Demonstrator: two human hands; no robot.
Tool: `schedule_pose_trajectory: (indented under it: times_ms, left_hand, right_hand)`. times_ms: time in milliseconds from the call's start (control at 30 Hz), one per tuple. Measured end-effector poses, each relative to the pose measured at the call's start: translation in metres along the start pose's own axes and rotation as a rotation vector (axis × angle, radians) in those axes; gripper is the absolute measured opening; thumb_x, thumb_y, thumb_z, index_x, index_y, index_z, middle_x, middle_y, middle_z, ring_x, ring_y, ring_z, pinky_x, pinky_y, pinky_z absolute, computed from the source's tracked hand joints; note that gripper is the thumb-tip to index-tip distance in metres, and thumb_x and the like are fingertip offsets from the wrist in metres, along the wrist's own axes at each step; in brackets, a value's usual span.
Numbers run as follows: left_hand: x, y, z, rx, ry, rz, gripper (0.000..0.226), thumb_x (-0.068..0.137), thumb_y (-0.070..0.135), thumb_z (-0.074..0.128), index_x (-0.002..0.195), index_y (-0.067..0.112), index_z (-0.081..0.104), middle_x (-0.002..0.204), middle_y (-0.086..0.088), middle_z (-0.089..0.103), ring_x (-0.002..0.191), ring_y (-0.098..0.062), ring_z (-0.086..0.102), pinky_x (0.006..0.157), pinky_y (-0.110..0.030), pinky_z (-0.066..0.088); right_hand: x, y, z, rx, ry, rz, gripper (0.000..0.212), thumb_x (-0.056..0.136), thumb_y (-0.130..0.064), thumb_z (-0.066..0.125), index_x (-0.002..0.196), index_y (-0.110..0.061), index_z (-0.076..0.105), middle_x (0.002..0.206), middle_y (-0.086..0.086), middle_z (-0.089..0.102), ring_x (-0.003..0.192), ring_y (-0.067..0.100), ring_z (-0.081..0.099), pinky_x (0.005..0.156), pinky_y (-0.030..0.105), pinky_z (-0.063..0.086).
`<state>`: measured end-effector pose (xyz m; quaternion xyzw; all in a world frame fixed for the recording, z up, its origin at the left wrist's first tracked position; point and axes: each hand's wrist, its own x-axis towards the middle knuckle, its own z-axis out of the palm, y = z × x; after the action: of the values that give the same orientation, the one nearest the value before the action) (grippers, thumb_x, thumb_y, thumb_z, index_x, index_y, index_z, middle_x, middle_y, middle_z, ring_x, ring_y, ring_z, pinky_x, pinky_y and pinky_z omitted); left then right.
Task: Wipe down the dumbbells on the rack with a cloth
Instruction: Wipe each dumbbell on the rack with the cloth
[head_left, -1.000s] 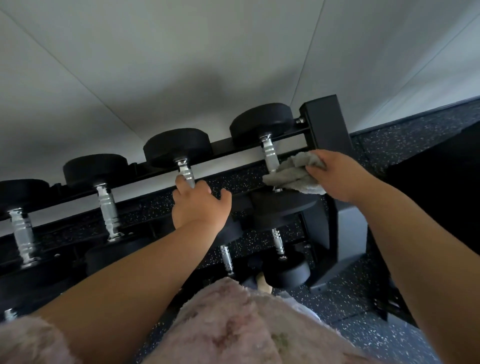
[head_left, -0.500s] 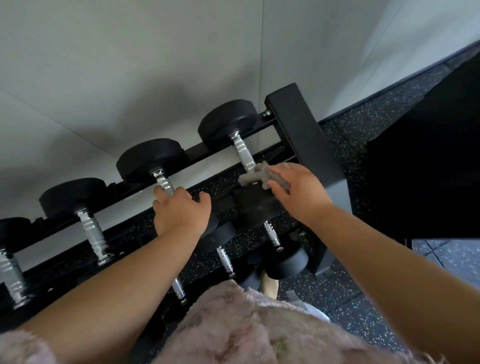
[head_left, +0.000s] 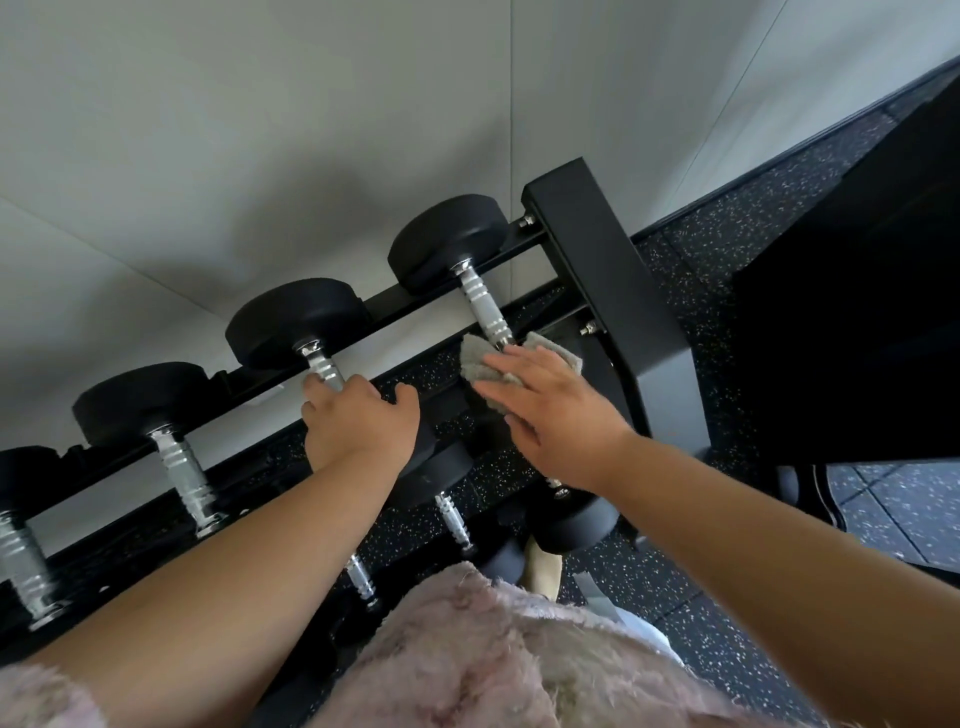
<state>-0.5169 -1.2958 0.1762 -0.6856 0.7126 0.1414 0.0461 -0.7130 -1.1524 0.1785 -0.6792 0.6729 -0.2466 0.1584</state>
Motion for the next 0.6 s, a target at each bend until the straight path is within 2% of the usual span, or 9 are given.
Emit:
schedule_pose_trajectory:
  times_ms: [67, 133, 200, 267, 300, 367, 433, 500, 600]
  left_hand:
    - [0.000, 0.000, 0.000, 0.003, -0.005, 0.002, 0.044, 0.091, 0.060, 0.053, 0.105, 0.022, 0.068, 0.159, -0.015, 0.029, 0.123, -0.036, 0.048, 0.088, -0.045, 0.050]
    - [0.001, -0.001, 0.000, 0.010, -0.005, 0.001, 0.045, 0.091, 0.061, 0.052, 0.107, 0.022, 0.068, 0.158, -0.015, 0.029, 0.122, -0.035, 0.048, 0.087, -0.044, 0.050]
    - [0.001, -0.001, 0.000, 0.019, -0.010, 0.005, 0.045, 0.091, 0.060, 0.052, 0.109, 0.022, 0.068, 0.158, -0.016, 0.029, 0.121, -0.034, 0.048, 0.083, -0.042, 0.048]
    - [0.002, -0.001, 0.001, 0.027, -0.013, 0.004, 0.047, 0.092, 0.060, 0.051, 0.111, 0.021, 0.068, 0.158, -0.016, 0.028, 0.121, -0.035, 0.048, 0.081, -0.041, 0.045]
    - [0.002, -0.001, 0.001, 0.029, -0.011, 0.001, 0.048, 0.092, 0.060, 0.051, 0.112, 0.021, 0.069, 0.157, -0.016, 0.028, 0.121, -0.035, 0.048, 0.081, -0.041, 0.045]
    - [0.002, 0.000, 0.002, 0.027, -0.008, 0.006, 0.049, 0.092, 0.060, 0.051, 0.111, 0.019, 0.069, 0.157, -0.017, 0.029, 0.120, -0.035, 0.048, 0.080, -0.041, 0.045]
    - [0.003, 0.000, 0.002, 0.015, -0.014, 0.005, 0.049, 0.091, 0.060, 0.050, 0.110, 0.019, 0.068, 0.157, -0.017, 0.029, 0.119, -0.035, 0.048, 0.081, -0.042, 0.047]
    - [0.003, -0.001, 0.000, 0.008, -0.022, 0.007, 0.051, 0.089, 0.061, 0.047, 0.110, 0.019, 0.067, 0.157, -0.016, 0.029, 0.118, -0.034, 0.048, 0.081, -0.042, 0.048]
    - [0.002, -0.002, -0.001, 0.007, -0.024, 0.017, 0.052, 0.089, 0.063, 0.045, 0.112, 0.020, 0.066, 0.156, -0.015, 0.030, 0.118, -0.032, 0.048, 0.081, -0.041, 0.048]
  right_hand:
    - [0.007, 0.015, -0.015, -0.054, -0.010, 0.043, 0.050, 0.099, -0.026, 0.062, 0.147, -0.032, 0.050, 0.140, -0.004, 0.057, 0.132, 0.020, 0.052, 0.117, 0.046, 0.039]
    - [0.017, 0.027, -0.030, -0.053, 0.019, 0.279, 0.042, 0.101, -0.041, 0.056, 0.142, -0.033, 0.051, 0.123, -0.006, 0.061, 0.116, 0.015, 0.055, 0.106, 0.042, 0.048]
    - [0.025, 0.030, -0.031, 0.029, 0.075, 0.452, 0.033, 0.103, -0.044, 0.053, 0.131, -0.030, 0.058, 0.113, -0.008, 0.060, 0.104, 0.012, 0.058, 0.090, 0.029, 0.051]
    - [0.030, 0.015, -0.026, 0.055, 0.144, 0.432, 0.011, 0.104, -0.037, 0.053, 0.111, -0.038, 0.062, 0.103, -0.020, 0.056, 0.099, 0.004, 0.059, 0.081, 0.013, 0.043]
    - [0.033, 0.002, -0.023, 0.005, 0.151, 0.358, 0.012, 0.103, -0.033, 0.054, 0.102, -0.042, 0.062, 0.101, -0.024, 0.055, 0.100, -0.001, 0.057, 0.086, 0.011, 0.042]
    - [0.035, -0.019, -0.008, -0.027, 0.123, 0.224, 0.019, 0.103, -0.029, 0.052, 0.100, -0.041, 0.068, 0.106, -0.021, 0.062, 0.108, 0.003, 0.058, 0.105, 0.028, 0.045]
    - [0.033, -0.027, 0.013, -0.113, 0.079, 0.071, 0.024, 0.103, -0.033, 0.049, 0.106, -0.033, 0.073, 0.110, -0.013, 0.067, 0.114, 0.011, 0.060, 0.113, 0.039, 0.039]
    - [0.033, -0.025, 0.021, -0.221, -0.018, -0.021, 0.030, 0.104, -0.037, 0.048, 0.116, -0.025, 0.072, 0.116, -0.007, 0.068, 0.121, 0.018, 0.059, 0.115, 0.041, 0.036]
    - [0.034, -0.005, 0.008, -0.212, -0.075, -0.043, 0.027, 0.101, -0.041, 0.054, 0.118, -0.025, 0.068, 0.113, -0.005, 0.068, 0.113, 0.020, 0.061, 0.104, 0.047, 0.048]
